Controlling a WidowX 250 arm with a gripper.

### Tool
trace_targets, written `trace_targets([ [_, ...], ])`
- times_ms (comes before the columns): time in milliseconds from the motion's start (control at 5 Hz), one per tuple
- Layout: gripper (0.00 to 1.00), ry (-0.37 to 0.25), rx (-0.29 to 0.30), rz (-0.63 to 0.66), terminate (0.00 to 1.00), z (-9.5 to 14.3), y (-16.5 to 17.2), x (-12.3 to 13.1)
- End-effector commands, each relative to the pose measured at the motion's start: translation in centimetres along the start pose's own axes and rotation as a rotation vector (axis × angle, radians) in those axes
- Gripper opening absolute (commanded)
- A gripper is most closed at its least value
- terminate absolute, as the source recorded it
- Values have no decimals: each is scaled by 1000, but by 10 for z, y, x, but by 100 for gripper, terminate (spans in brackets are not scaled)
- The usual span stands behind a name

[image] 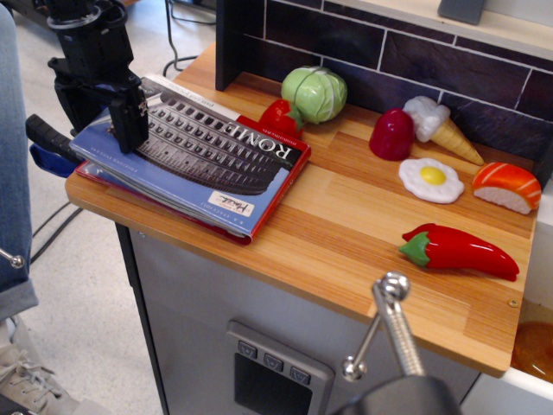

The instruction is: Open book

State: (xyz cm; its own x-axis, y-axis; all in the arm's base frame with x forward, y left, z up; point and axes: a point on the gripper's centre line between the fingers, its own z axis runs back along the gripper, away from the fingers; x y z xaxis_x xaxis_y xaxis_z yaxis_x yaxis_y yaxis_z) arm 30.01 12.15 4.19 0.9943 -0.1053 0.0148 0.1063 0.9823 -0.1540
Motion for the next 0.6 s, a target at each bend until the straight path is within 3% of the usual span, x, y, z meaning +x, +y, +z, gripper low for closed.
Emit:
trace_targets([
  [0, 100, -101, -2, -47, 0, 42, -19, 7],
  [400, 100, -129, -107, -9, 0, 72, -56, 6],
])
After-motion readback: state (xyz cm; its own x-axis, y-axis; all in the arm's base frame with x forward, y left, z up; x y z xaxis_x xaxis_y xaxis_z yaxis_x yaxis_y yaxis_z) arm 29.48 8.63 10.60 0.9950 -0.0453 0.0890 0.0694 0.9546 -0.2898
